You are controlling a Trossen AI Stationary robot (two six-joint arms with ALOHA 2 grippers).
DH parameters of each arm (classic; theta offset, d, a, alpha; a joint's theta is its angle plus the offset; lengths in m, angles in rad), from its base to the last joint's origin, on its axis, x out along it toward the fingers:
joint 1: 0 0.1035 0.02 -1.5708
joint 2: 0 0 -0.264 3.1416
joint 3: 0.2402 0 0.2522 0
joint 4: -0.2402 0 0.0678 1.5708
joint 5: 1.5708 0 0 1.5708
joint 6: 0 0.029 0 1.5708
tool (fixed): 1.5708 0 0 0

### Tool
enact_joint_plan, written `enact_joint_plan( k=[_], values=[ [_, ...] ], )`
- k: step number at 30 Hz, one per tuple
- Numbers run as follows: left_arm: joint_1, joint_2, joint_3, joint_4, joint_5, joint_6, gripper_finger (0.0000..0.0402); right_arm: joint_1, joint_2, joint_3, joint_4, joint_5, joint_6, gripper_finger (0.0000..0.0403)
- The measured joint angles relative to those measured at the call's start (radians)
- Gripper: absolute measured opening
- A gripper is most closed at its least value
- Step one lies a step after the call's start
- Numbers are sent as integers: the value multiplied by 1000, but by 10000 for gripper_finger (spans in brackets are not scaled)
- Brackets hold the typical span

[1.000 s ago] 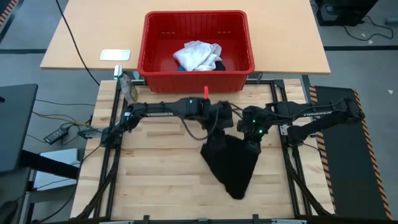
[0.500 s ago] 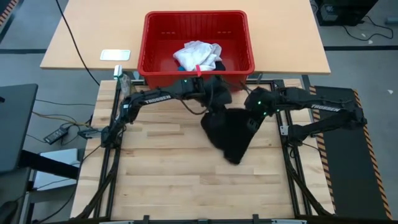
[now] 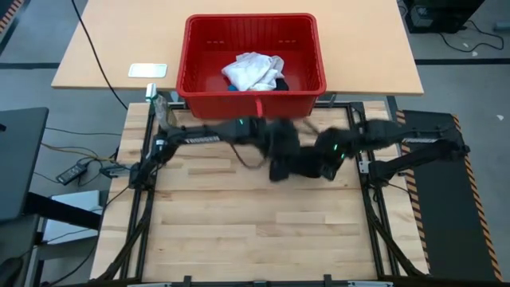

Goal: Fold laundry
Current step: Fold the black shirt on the table

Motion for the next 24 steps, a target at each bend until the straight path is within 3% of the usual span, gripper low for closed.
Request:
enact_joint_plan(
  k=[4,8,14,18,24],
  values=[
    [-85,1,-120,-14,-2,-96,9,149,2,-183,243,-91,149,11],
    [-177,1,-246,7,-3,-212,9,311,19,-381,604,-119,305,11],
    [-302,1,-463,252,-8,-436,30,505,158,-608,1102,-117,489,28],
    [-364,2,-564,413,-4,-604,73,601,287,-658,1341,-133,572,79],
    [-386,-3,-536,377,-3,-698,149,673,344,-632,1448,-235,639,153]
  ],
)
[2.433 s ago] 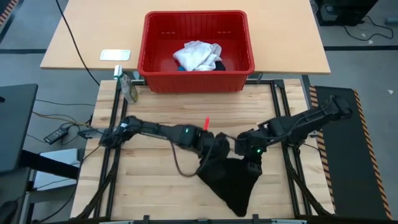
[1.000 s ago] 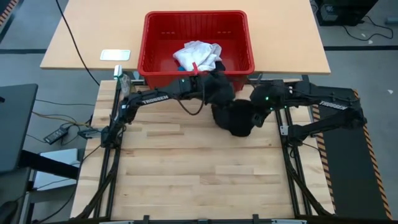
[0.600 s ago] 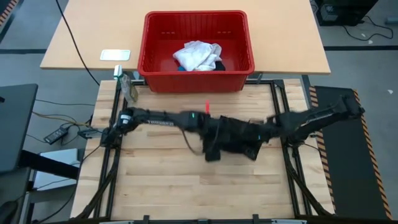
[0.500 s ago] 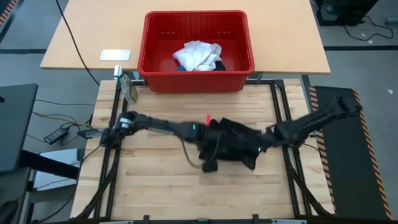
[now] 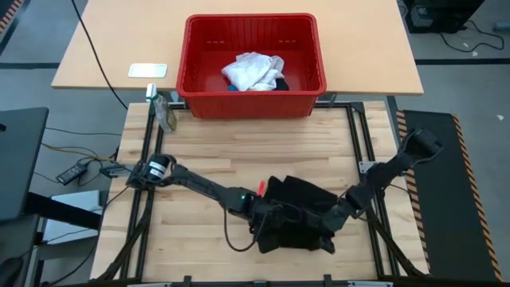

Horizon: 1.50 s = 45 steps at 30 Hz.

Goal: Fold laundry
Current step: Fold the black shirt on the table

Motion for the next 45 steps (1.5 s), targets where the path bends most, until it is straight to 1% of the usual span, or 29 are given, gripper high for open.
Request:
enact_joint_plan(
  k=[3,7,9,11,15,17,20,22,25,27,29,31,32,36,40,45],
  values=[
    [14,-21,36,-3,0,14,180,7,-48,1,-3,-35,39,178],
    [58,-46,92,-14,-5,59,216,9,-135,1,-13,-55,46,199],
    [84,-47,116,-15,-29,77,231,9,-177,3,-27,-53,39,208],
    [112,-47,130,-26,-58,83,245,4,-211,3,-77,-40,34,215],
    [186,-47,121,-27,-79,145,265,-40,-290,2,-348,42,96,214],
    [235,-47,96,-1,-83,186,271,-70,-334,2,-515,90,111,209],
    [303,-45,75,12,-81,254,276,-127,-391,2,-697,136,118,204],
    [344,-45,72,32,-51,317,277,-167,-425,2,-785,158,97,203],
    [394,-30,57,99,65,373,277,-212,-457,2,-863,172,34,203],
    [413,-16,46,114,130,391,277,-240,-463,2,-875,172,-18,203],
    [420,13,49,163,142,401,277,-260,-468,2,-896,186,-54,205],
    [423,31,48,145,146,401,278,-279,-469,2,-894,201,-78,211],
    [423,40,48,164,149,398,280,-288,-473,2,-900,206,-90,216],
    [423,50,48,173,159,396,292,-321,-496,2,-926,209,-105,243],
    [423,53,49,175,204,400,307,-343,-519,2,-970,210,-106,278],
    [423,116,49,201,210,426,314,-346,-507,2,-998,210,-105,305]
  ],
)
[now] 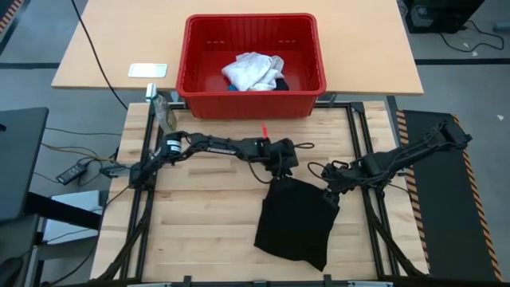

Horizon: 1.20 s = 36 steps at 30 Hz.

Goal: Fold laundry
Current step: Fold the black shirt on the table

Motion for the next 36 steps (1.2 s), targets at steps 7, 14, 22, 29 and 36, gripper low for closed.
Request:
enact_joint_plan(
  k=[7,14,22,29,36],
  values=[
    [0,45,1,65,-11,-20,306,2,30,0,1,-66,-1,297],
    [-20,48,0,132,6,78,212,3,64,-16,3,-62,3,243],
    [-37,48,0,143,84,82,20,3,69,-53,55,-130,-2,87],
    [-35,26,-1,123,89,17,3,3,65,-38,101,-203,-45,25],
    [-55,-109,0,-14,73,12,2,12,62,37,107,-208,-71,11]
  ],
)
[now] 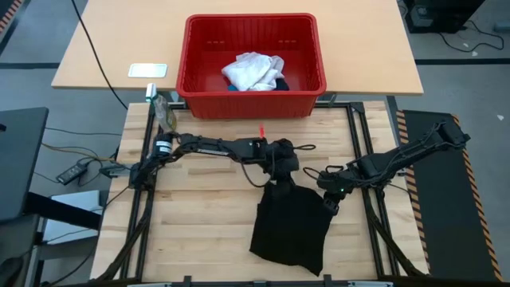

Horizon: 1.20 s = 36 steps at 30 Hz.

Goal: Fold laundry
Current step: Fold the black shirt on the table

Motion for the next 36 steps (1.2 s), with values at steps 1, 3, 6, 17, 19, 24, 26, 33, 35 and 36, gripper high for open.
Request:
enact_joint_plan(
  k=[1,3,6,17,19,24,26,33,35,36],
  values=[
    [-8,-25,0,-22,-1,-11,1,6,-3,18,1,-1,0,11],
    [-30,-76,0,-63,-1,-30,1,21,-4,68,5,-4,-1,11],
    [-73,-144,0,-113,-1,-86,1,49,-3,150,17,-30,-1,11],
    [-310,-255,0,-144,-130,-375,0,202,42,329,209,-56,35,11],
    [-359,-249,0,-138,-156,-444,0,249,78,329,260,-60,55,11],
    [-457,-234,0,-122,-263,-613,0,356,204,329,396,-75,63,11],
    [-477,-234,0,-109,-287,-649,0,372,237,329,413,-75,63,11],
    [-440,-230,0,-244,-464,-646,0,313,266,329,239,-22,23,11],
    [-399,-230,0,-314,-540,-641,0,282,256,329,147,2,18,11],
    [-377,-229,0,-337,-546,-621,0,265,252,329,104,11,6,11]
  ],
)
